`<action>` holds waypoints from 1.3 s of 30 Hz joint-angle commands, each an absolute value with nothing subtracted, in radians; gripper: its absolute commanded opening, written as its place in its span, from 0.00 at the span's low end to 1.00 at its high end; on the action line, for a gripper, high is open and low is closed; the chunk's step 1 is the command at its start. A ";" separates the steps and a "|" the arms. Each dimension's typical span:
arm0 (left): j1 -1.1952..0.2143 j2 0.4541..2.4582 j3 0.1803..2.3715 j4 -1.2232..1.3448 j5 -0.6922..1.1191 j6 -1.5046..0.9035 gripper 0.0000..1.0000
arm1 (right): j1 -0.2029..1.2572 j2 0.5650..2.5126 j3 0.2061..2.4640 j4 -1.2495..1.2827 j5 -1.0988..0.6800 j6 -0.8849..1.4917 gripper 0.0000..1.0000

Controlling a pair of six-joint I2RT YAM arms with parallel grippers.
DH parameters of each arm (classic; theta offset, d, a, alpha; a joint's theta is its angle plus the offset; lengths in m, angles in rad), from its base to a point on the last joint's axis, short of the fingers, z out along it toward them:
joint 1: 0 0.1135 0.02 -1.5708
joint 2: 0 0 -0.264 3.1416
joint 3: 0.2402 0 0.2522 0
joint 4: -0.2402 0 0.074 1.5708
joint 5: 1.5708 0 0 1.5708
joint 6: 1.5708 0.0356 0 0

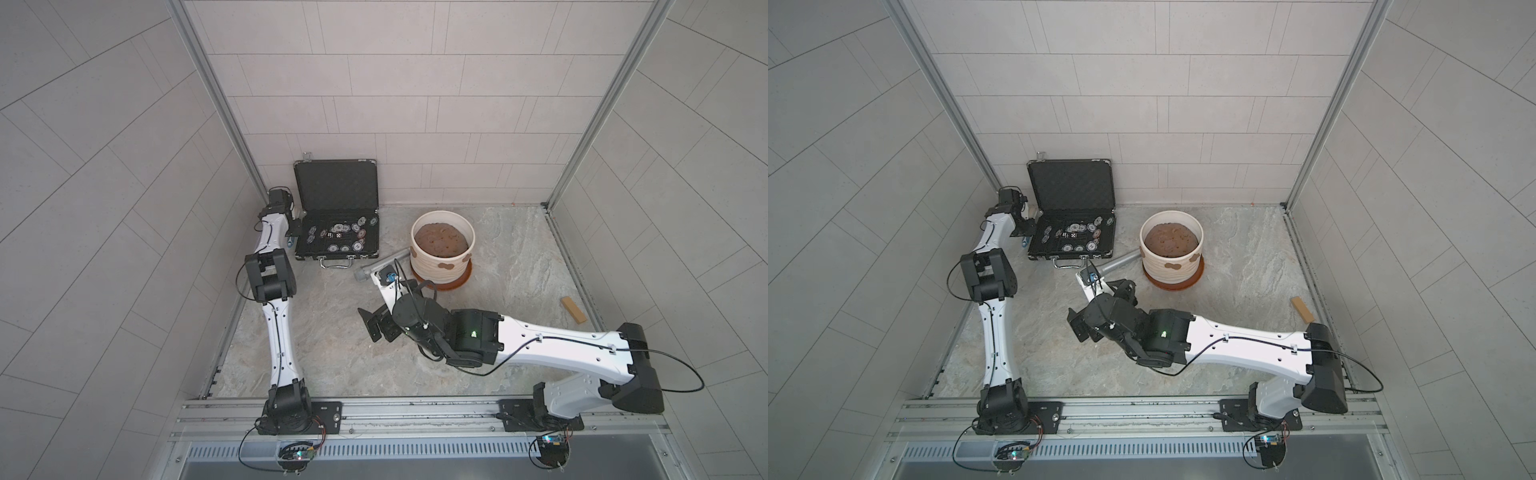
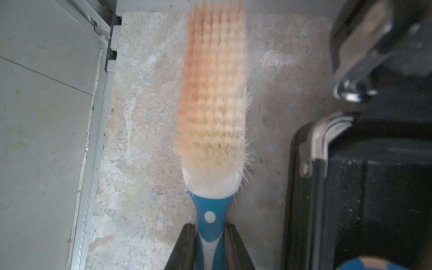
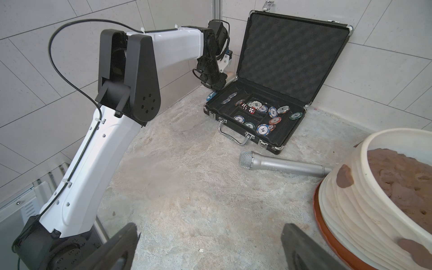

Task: Scrub the dried mud off the ceramic pot
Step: Pick up the brush from the corner of the board.

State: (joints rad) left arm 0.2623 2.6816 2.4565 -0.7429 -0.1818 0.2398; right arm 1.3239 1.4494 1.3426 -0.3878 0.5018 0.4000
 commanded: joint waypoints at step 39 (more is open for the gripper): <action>0.006 1.300 0.951 -1.027 0.118 0.482 0.17 | 1.095 1.120 1.000 -0.350 0.516 0.888 0.99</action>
State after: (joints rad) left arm 0.0940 1.3106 0.9443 -1.0367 0.1085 0.5335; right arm 1.1057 1.1614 1.0164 -0.3336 0.5514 0.7719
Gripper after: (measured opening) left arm 0.178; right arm 0.990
